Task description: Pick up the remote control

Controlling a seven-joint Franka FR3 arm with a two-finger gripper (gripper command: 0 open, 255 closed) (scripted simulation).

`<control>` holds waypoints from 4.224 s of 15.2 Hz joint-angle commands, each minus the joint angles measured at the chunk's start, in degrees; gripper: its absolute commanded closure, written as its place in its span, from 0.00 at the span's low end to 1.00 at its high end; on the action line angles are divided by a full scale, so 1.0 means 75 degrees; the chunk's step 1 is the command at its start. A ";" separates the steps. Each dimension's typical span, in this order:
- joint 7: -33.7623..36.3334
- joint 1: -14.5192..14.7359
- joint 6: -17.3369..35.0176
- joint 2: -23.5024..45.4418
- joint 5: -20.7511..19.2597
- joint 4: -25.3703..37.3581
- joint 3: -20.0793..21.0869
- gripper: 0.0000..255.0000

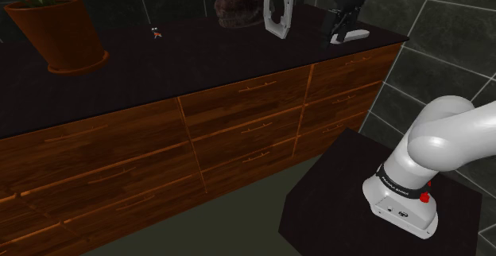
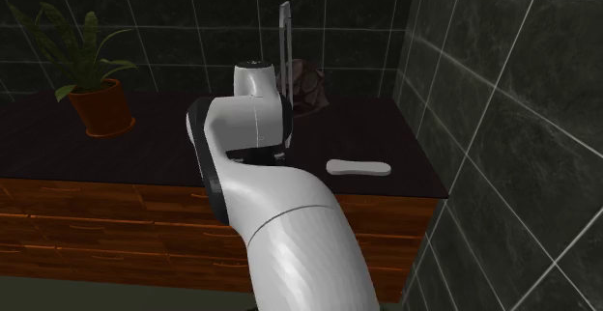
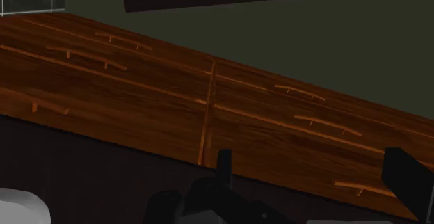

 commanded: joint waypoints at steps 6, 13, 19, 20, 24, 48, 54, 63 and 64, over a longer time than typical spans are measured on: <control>-0.2244 0.0183 -0.0189 -0.0230 -0.0723 -0.0165 -0.1136 0.00; -0.5416 0.0565 -0.0234 0.0229 -0.1725 0.0308 -0.2790 0.00; -0.8167 0.1181 -0.0082 0.1275 -0.2243 0.1302 -0.4267 0.00; -0.8637 0.1311 -0.0044 0.1505 -0.2273 0.1514 -0.4524 0.00; -1.0579 0.1930 0.0123 0.2597 -0.2169 0.2485 -0.5640 0.00; -1.3943 0.2761 0.1098 0.5069 -0.0835 0.3455 -0.7610 1.00; -1.3940 0.2774 0.0581 0.5059 -0.0835 0.3965 -0.7580 1.00; -1.4118 0.2778 -0.0362 0.5336 -0.0601 0.5065 -0.7669 1.00; -1.4150 0.2772 -0.0470 0.5387 -0.0559 0.5200 -0.7688 1.00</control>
